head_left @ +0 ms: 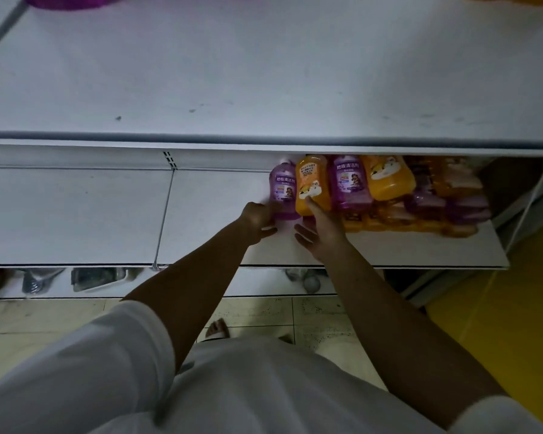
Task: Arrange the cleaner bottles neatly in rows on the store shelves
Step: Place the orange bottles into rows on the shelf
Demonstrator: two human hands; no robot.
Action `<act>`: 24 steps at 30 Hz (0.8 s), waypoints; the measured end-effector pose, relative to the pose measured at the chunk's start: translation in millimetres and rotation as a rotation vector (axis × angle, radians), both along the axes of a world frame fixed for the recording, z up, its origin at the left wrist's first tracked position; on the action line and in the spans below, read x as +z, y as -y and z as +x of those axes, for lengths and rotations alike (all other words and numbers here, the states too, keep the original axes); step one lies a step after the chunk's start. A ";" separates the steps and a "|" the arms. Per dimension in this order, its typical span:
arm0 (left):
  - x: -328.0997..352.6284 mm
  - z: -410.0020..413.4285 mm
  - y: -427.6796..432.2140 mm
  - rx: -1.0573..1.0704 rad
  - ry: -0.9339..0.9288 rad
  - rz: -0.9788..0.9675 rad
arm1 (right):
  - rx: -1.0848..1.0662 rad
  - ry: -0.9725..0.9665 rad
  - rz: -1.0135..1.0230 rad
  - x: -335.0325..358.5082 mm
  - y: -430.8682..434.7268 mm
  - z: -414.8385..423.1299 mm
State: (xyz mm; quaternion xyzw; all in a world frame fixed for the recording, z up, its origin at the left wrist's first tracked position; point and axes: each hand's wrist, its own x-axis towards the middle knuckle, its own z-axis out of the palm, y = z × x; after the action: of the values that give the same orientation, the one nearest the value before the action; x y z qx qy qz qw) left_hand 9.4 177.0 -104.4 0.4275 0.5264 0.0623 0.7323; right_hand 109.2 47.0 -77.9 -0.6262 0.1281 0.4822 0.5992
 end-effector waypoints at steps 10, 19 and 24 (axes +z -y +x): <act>-6.9 6.3 2.9 0.130 -0.102 0.105 | -0.142 0.104 -0.113 -18.9 -12.2 3.2; -2.9 -59.0 -15.9 0.250 0.066 0.035 | -0.195 -0.026 0.050 -29.7 -14.6 -32.5; 2.8 -98.0 -15.1 0.222 0.165 -0.048 | -0.123 -0.305 0.180 -16.8 -18.7 -37.0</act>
State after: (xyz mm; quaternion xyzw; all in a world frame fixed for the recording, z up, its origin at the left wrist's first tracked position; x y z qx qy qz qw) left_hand -88.5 192.2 -101.6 0.3423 0.5100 0.1653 0.7716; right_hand 72.2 65.7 -94.7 -0.4806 0.2118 0.5437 0.6547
